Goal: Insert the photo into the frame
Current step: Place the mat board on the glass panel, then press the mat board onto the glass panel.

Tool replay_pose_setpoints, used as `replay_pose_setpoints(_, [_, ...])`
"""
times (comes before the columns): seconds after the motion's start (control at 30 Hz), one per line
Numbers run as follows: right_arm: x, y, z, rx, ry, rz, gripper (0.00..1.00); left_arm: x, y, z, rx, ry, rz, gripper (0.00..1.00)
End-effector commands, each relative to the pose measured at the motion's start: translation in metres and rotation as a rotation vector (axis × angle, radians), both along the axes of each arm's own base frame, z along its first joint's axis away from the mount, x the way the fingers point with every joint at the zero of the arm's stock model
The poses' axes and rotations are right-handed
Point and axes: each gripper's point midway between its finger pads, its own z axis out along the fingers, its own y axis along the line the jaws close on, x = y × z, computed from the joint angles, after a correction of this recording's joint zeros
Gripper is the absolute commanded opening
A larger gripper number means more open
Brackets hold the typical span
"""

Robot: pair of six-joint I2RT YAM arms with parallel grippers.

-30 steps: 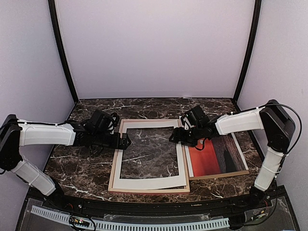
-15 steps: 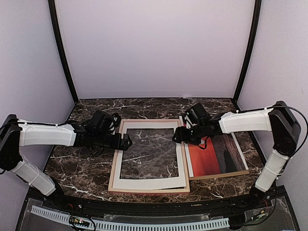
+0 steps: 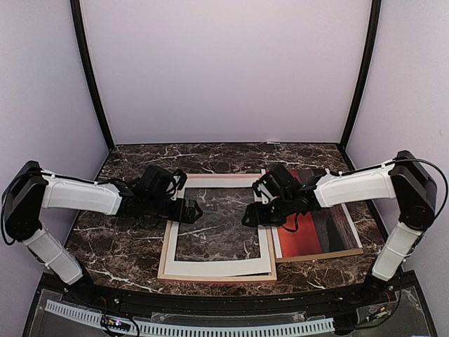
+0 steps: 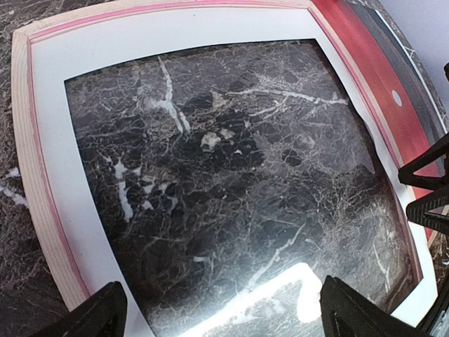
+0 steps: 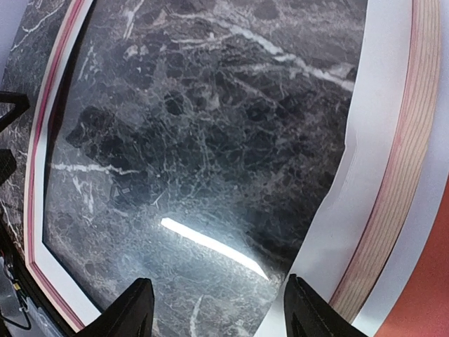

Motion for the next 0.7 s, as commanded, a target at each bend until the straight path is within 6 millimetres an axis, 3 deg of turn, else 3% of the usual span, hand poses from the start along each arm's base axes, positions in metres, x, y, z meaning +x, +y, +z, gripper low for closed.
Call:
replay_pose_setpoints(0.0, [-0.01,-0.001,0.0,0.007,-0.009,-0.006,0.65,0.0,-0.007,-0.003,-0.017,0.0,-0.011,0.99])
replay_pose_setpoints(0.37, [-0.026,-0.011,-0.018,-0.028,0.024,-0.011,0.64,-0.009,0.008,-0.036,0.064,0.063,0.03,0.99])
replay_pose_setpoints(0.67, [-0.034,-0.015,0.005,-0.004,-0.021,0.017,0.65,-0.004,0.013,-0.021,0.073,0.02,0.052,0.99])
